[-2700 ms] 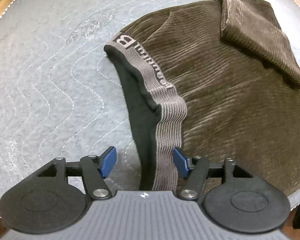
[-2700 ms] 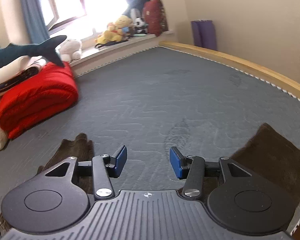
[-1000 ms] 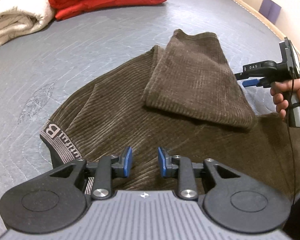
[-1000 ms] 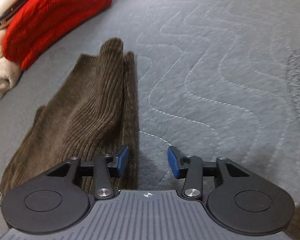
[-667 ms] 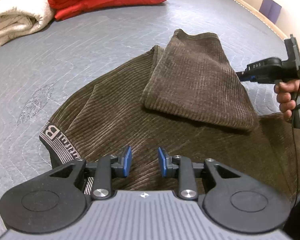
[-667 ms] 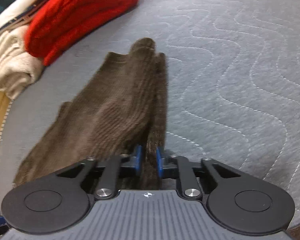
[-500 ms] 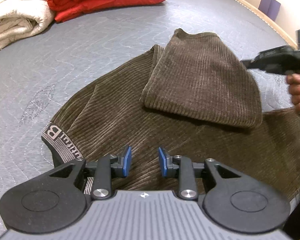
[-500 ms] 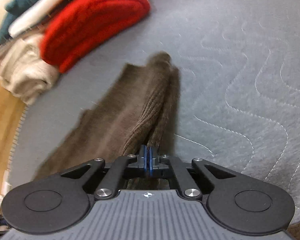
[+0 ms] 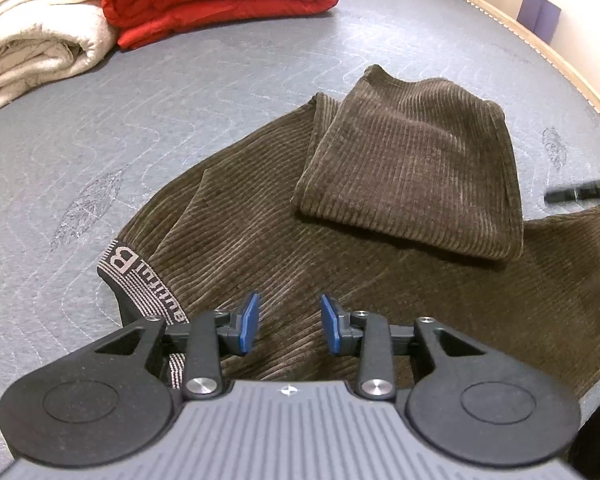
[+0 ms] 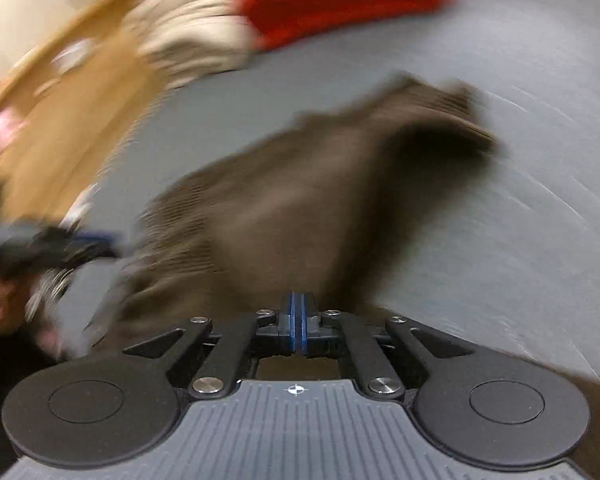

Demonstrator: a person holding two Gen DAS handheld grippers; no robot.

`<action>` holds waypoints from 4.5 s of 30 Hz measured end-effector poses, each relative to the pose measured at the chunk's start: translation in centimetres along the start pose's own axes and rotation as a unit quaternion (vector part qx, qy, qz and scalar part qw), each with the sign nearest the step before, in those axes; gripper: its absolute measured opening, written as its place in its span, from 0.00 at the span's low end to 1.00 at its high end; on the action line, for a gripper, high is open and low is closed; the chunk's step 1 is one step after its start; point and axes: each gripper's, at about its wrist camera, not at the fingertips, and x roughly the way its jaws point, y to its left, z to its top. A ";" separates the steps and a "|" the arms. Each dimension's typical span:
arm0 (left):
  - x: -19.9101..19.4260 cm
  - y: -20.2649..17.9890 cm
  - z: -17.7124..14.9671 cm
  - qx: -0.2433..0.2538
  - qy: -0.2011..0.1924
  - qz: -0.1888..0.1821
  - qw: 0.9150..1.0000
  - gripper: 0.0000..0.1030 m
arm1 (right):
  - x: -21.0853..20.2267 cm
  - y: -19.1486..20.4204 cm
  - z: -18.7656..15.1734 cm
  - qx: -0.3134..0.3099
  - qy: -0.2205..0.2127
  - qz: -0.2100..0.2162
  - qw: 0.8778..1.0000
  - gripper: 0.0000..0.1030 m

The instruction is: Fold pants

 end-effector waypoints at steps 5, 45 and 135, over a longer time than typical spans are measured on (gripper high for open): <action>0.3 -0.7 0.1 0.012 0.001 -0.001 1.000 0.42 | -1.6 -4.8 2.0 0.174 -0.118 0.010 0.978 0.41; 12.5 -16.6 7.0 0.063 -0.087 -0.030 0.994 0.77 | -8.9 -21.0 1.4 0.424 -0.366 -0.282 0.779 0.10; -1.6 4.5 -0.5 -0.040 -0.074 -0.017 0.996 0.23 | -4.3 19.1 -2.7 -0.066 -0.148 -0.183 0.970 0.46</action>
